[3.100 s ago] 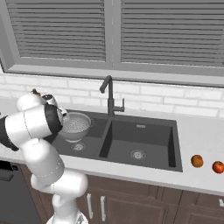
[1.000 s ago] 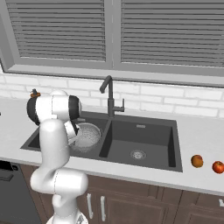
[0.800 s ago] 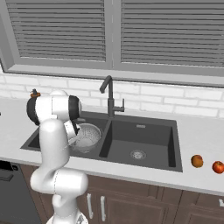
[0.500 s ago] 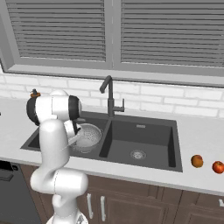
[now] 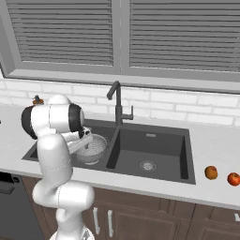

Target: Put the colander in the sink, put the apple, peach in the colander, and turn on the sink faucet and pour water over the colander.

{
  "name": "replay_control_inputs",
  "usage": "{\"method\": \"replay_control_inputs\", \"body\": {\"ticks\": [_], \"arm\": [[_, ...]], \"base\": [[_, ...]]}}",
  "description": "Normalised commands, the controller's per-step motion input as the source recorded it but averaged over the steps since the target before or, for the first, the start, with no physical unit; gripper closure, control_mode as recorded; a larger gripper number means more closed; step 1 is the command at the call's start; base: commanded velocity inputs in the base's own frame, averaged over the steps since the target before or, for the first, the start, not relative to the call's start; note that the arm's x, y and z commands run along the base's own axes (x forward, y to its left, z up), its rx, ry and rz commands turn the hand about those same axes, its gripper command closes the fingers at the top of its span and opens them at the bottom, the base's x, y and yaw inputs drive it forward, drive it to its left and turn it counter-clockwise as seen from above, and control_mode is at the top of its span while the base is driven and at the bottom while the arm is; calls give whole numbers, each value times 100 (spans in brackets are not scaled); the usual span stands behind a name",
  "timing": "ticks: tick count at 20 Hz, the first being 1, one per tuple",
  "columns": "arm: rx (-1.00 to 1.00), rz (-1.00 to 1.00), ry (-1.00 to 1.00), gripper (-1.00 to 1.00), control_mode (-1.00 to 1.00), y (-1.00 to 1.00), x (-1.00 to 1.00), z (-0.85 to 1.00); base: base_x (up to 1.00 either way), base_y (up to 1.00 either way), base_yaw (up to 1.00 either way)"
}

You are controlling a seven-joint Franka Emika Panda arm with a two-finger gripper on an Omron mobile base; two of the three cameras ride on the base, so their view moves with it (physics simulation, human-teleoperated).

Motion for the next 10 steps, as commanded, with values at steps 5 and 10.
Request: {"method": "replay_control_inputs", "body": {"ticks": [5,10], "arm": [[5,0,0,-100,-100,-27,-57,100],[11,-1,0,-100,-100,-22,-87,100]], "base": [[0,0,0],[0,0,0]]}}
